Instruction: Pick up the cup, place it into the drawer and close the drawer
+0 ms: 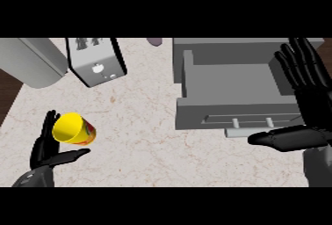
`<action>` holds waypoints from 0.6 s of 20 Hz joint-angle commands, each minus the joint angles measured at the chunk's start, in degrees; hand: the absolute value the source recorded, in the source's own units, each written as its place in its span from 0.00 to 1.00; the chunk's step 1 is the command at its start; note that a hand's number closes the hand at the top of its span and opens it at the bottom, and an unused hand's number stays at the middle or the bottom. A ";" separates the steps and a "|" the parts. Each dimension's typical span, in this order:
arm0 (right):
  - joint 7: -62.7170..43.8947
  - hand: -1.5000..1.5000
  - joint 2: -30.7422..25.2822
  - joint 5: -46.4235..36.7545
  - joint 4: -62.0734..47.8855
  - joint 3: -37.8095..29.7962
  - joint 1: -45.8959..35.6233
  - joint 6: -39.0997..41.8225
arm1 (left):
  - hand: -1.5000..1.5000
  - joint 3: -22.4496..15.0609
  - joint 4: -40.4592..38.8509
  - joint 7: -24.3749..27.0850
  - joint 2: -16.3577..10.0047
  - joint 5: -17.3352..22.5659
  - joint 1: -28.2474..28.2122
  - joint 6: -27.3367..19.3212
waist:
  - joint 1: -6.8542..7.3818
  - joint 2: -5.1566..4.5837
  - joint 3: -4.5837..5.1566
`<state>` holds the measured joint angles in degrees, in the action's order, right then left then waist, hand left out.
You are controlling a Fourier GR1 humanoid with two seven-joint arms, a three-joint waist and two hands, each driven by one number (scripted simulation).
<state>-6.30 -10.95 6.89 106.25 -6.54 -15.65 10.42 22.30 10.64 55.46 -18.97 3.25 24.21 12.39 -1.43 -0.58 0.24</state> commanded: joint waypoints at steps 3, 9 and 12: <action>1.85 0.00 0.89 -0.95 -2.22 0.34 -0.29 -0.38 | 0.00 0.09 -1.42 4.75 0.34 -0.32 0.70 2.63 | -0.06 -0.15 0.02; -1.82 0.00 -0.05 1.14 1.97 -0.54 -0.16 -0.14 | 0.00 0.10 -1.39 4.09 -1.05 0.12 0.48 10.95 | -0.51 -0.15 0.11; -0.60 0.00 2.03 -2.52 -0.07 2.28 -1.51 -2.12 | 1.00 -0.32 -0.63 2.22 1.64 0.31 3.58 12.67 | -0.15 -0.23 0.10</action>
<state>-7.29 -10.39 6.17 106.67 -5.97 -16.39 9.60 21.84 9.86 54.73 -17.88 3.01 26.58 16.93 -1.74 -0.72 0.31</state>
